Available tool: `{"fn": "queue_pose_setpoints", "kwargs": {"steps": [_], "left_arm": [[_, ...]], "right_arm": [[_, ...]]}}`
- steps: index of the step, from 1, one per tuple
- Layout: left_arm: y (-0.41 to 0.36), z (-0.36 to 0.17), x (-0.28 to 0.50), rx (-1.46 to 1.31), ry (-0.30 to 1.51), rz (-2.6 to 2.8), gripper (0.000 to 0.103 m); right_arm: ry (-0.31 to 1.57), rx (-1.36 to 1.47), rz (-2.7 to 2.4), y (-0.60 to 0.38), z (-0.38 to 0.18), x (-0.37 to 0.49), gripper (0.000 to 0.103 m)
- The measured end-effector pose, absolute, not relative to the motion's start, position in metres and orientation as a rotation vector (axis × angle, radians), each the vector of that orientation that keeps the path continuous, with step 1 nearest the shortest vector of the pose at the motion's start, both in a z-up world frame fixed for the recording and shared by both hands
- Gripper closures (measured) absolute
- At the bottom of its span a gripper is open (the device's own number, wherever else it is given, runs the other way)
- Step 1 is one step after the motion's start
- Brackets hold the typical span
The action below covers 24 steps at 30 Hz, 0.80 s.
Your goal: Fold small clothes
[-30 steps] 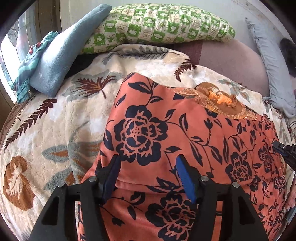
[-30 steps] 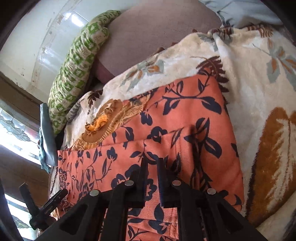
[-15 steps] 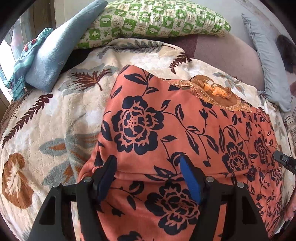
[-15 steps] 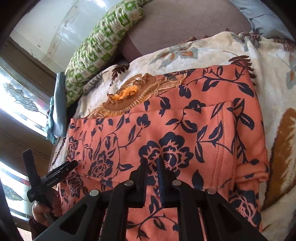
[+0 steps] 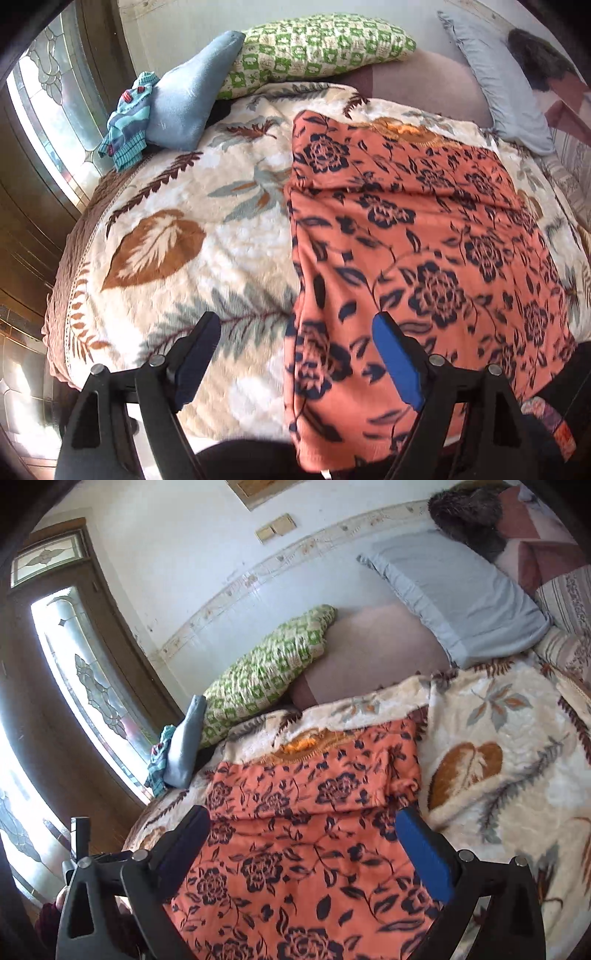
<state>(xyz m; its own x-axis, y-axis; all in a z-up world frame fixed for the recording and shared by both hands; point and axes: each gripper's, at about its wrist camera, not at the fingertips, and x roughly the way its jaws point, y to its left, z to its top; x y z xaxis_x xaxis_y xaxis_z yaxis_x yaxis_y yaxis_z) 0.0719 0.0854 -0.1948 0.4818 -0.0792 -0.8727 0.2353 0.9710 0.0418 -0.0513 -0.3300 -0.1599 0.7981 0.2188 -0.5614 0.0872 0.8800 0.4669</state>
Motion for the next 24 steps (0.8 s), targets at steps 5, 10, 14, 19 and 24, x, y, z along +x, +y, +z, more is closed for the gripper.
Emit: {"fn": "queue_pose_setpoints", "kwargs": {"steps": [5,10,14,19,24], "left_arm": [[0.099,-0.216,0.039,0.114,1.164,-0.222,0.019],[0.106,-0.239,0.035,-0.014,1.3,-0.263,0.021],[0.105,-0.248,0.031,-0.054,1.341,-0.301,0.039],[0.115,-0.266,0.029,-0.135,1.412,-0.309,0.068],[0.119,-0.269,0.023,-0.165,1.443,-0.331,0.067]], "right_arm": [[0.875,0.632,0.005,-0.353,-0.207,-0.09,0.008],[1.003,0.806,-0.06,-0.375,-0.248,-0.124,0.028],[1.035,0.84,-0.138,-0.386,-0.266,-0.136,0.029],[1.075,0.86,-0.167,-0.386,-0.286,-0.128,0.029],[1.194,0.842,-0.199,-0.371,-0.314,-0.117,0.054]]}}
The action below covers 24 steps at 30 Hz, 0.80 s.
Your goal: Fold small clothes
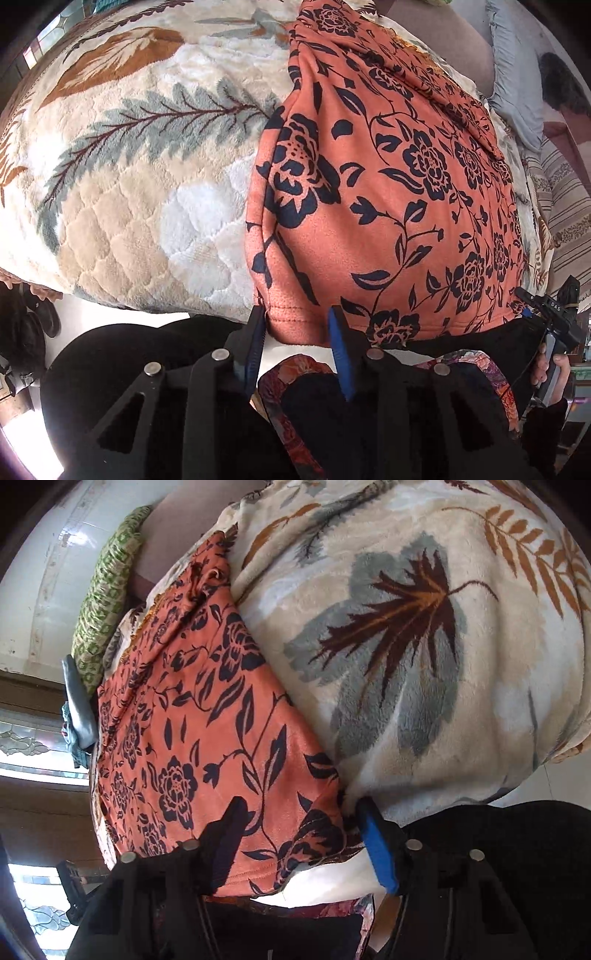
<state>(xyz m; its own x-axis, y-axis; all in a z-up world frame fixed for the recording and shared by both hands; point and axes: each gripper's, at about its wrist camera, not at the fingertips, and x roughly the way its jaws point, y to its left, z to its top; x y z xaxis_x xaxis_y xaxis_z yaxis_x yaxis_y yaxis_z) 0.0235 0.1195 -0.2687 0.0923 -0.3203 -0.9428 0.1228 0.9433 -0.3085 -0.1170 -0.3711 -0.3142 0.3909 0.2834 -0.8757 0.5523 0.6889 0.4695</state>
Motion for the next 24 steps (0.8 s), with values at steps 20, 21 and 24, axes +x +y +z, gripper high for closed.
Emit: {"fn": "queue_pose_setpoints", "kwargs": {"steps": [20,21,24], "left_arm": [[0.131,-0.267,0.041,-0.144,1.403,-0.218,0.048],[0.129,-0.268,0.043,-0.146,1.402,-0.229,0.048],[0.12,-0.274,0.049,-0.159,1.405,-0.271,0.081]], "right_arm": [[1.288,0.749,-0.183,-0.36,-0.309,-0.11,0.088],[1.281,0.739,-0.182,-0.358,-0.31,-0.11,0.088],[1.267,0.726,-0.176,-0.357,-0.307,-0.11,0.088]]}}
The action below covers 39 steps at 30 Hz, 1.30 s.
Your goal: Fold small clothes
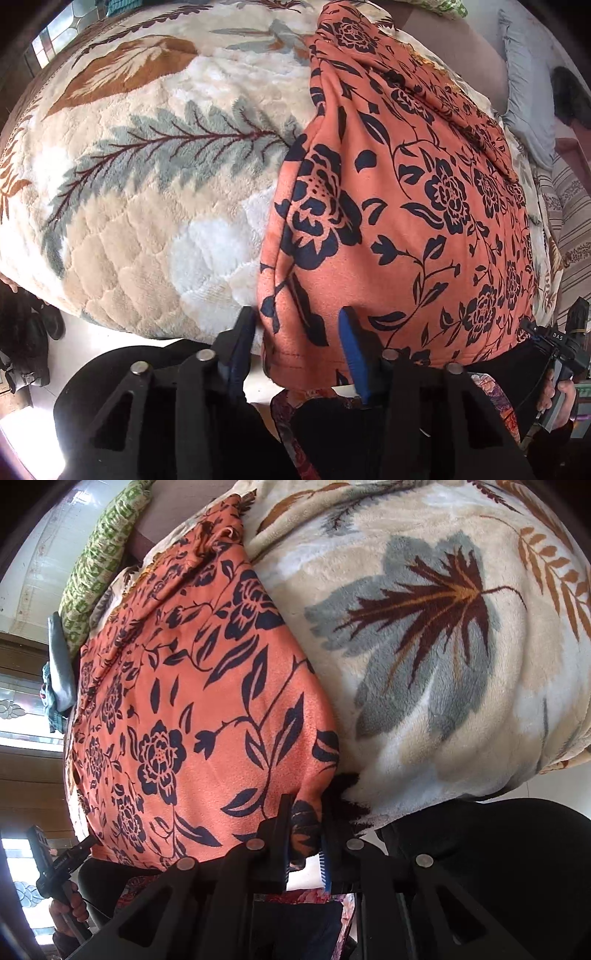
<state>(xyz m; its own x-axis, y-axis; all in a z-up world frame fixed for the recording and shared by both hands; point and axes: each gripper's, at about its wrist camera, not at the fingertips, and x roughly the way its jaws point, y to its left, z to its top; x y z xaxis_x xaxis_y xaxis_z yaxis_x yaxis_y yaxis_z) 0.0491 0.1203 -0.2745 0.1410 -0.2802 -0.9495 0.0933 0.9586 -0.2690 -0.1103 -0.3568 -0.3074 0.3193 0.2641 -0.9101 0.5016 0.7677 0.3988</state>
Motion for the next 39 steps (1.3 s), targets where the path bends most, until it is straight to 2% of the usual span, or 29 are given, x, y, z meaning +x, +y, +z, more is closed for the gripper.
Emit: {"fn": "queue_pose_setpoints", "kwargs": {"steps": [1,4,8,14,19,23,31,37,39], "left_arm": [[0.119,-0.278,0.051,-0.15,1.412,-0.257,0.09],[0.12,-0.273,0.057,-0.17,1.39,-0.279,0.095],[0.123,-0.251,0.06,-0.211,1.346,-0.363,0.096],[0.134,-0.181,0.094,-0.365,1.194,-0.517,0.096],[0.129,-0.132,0.154,-0.411,1.088,-0.564,0.096],[0.117,-0.124,0.222,-0.441,1.074,-0.546,0.096],[0.088,-0.169,0.372,-0.493,1.15,-0.431,0.096],[0.057,-0.23,0.45,-0.476,1.224,-0.353,0.095],[0.053,-0.253,0.463,-0.479,1.284,-0.303,0.094]], "right_arm": [[1.262,0.727,-0.175,-0.358,-0.306,-0.111,0.092],[1.237,0.712,-0.159,-0.355,-0.297,-0.108,0.093],[1.175,0.761,-0.075,-0.355,-0.269,-0.102,0.093],[0.965,0.898,0.074,-0.38,-0.201,-0.081,0.093],[0.796,0.971,0.13,-0.406,-0.155,-0.041,0.093],[0.73,0.973,0.122,-0.426,-0.14,0.015,0.093],[0.72,1.064,0.015,-0.475,-0.179,0.159,0.093],[0.778,1.183,-0.075,-0.511,-0.26,0.245,0.093],[0.794,1.303,-0.071,-0.522,-0.294,0.26,0.09]]}}
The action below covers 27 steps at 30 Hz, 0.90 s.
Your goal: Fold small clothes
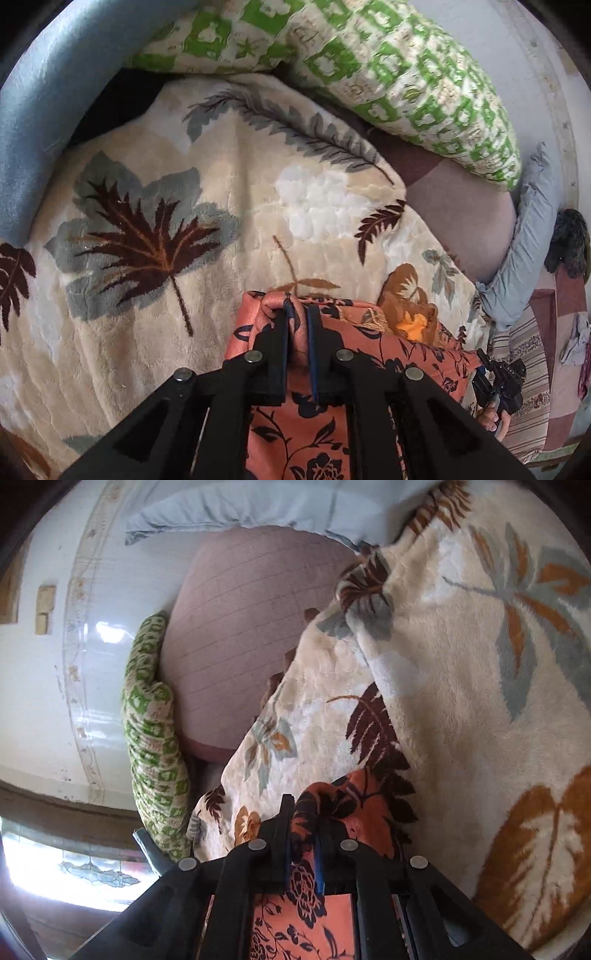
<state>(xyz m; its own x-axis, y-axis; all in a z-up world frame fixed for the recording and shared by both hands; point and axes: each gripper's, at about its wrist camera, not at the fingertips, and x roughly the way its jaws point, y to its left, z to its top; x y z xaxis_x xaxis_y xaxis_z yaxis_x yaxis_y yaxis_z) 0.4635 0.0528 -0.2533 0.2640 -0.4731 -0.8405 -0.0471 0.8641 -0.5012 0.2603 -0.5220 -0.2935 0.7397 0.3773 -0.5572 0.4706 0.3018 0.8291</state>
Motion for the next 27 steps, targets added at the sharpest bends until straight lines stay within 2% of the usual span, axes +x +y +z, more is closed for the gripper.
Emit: {"fn": "queue_pose_setpoints", "kwargs": {"steps": [4,6,8,9,10,11,12,14,15,17,20,21,23,25,27], "left_arm": [[0.067,-0.267,0.462,-0.593,1.254,-0.34,0.09],[0.082,-0.257,0.455,-0.661,1.179,-0.361,0.087],[0.099,-0.235,0.445,-0.673,1.054,-0.298,0.07],[0.107,-0.223,0.437,-0.677,0.998,-0.267,0.058],[0.112,-0.212,0.427,-0.677,0.955,-0.245,0.055],[0.112,-0.2,0.416,-0.656,0.931,-0.243,0.055],[0.108,-0.19,0.404,-0.618,0.914,-0.259,0.055],[0.093,-0.177,0.375,-0.532,0.901,-0.277,0.046],[0.082,-0.176,0.361,-0.474,0.922,-0.252,0.036],[0.058,-0.184,0.334,-0.353,0.964,-0.193,0.033],[0.023,-0.212,0.308,-0.256,1.018,-0.181,0.031],[0.016,-0.224,0.304,-0.231,1.046,-0.175,0.03],[0.002,-0.245,0.299,-0.121,1.083,-0.134,0.03],[-0.004,-0.259,0.297,-0.017,1.074,-0.089,0.03],[-0.005,-0.263,0.297,0.015,1.07,-0.12,0.03]], "right_arm": [[0.801,1.494,0.01,-0.541,-0.338,0.269,0.089],[0.726,1.549,0.055,-0.549,-0.339,0.26,0.089],[0.639,1.511,0.055,-0.556,-0.323,0.244,0.084],[0.591,1.491,0.042,-0.561,-0.313,0.234,0.08],[0.544,1.485,0.02,-0.565,-0.302,0.221,0.059],[0.511,1.471,-0.02,-0.566,-0.29,0.209,0.023],[0.489,1.417,-0.05,-0.563,-0.274,0.199,0.015],[0.524,1.225,-0.006,-0.542,-0.238,0.197,0.015],[0.589,1.121,-0.013,-0.525,-0.223,0.2,0.015],[0.699,0.92,-0.024,-0.482,-0.203,0.211,0.015],[0.858,0.683,0.023,-0.403,-0.204,0.244,0.019],[0.901,0.63,0.044,-0.378,-0.211,0.256,0.022],[0.974,0.506,0.06,-0.329,-0.224,0.278,0.035],[1.054,0.401,0.073,-0.287,-0.244,0.302,0.039],[1.133,0.305,0.065,-0.254,-0.267,0.329,0.056]]}}
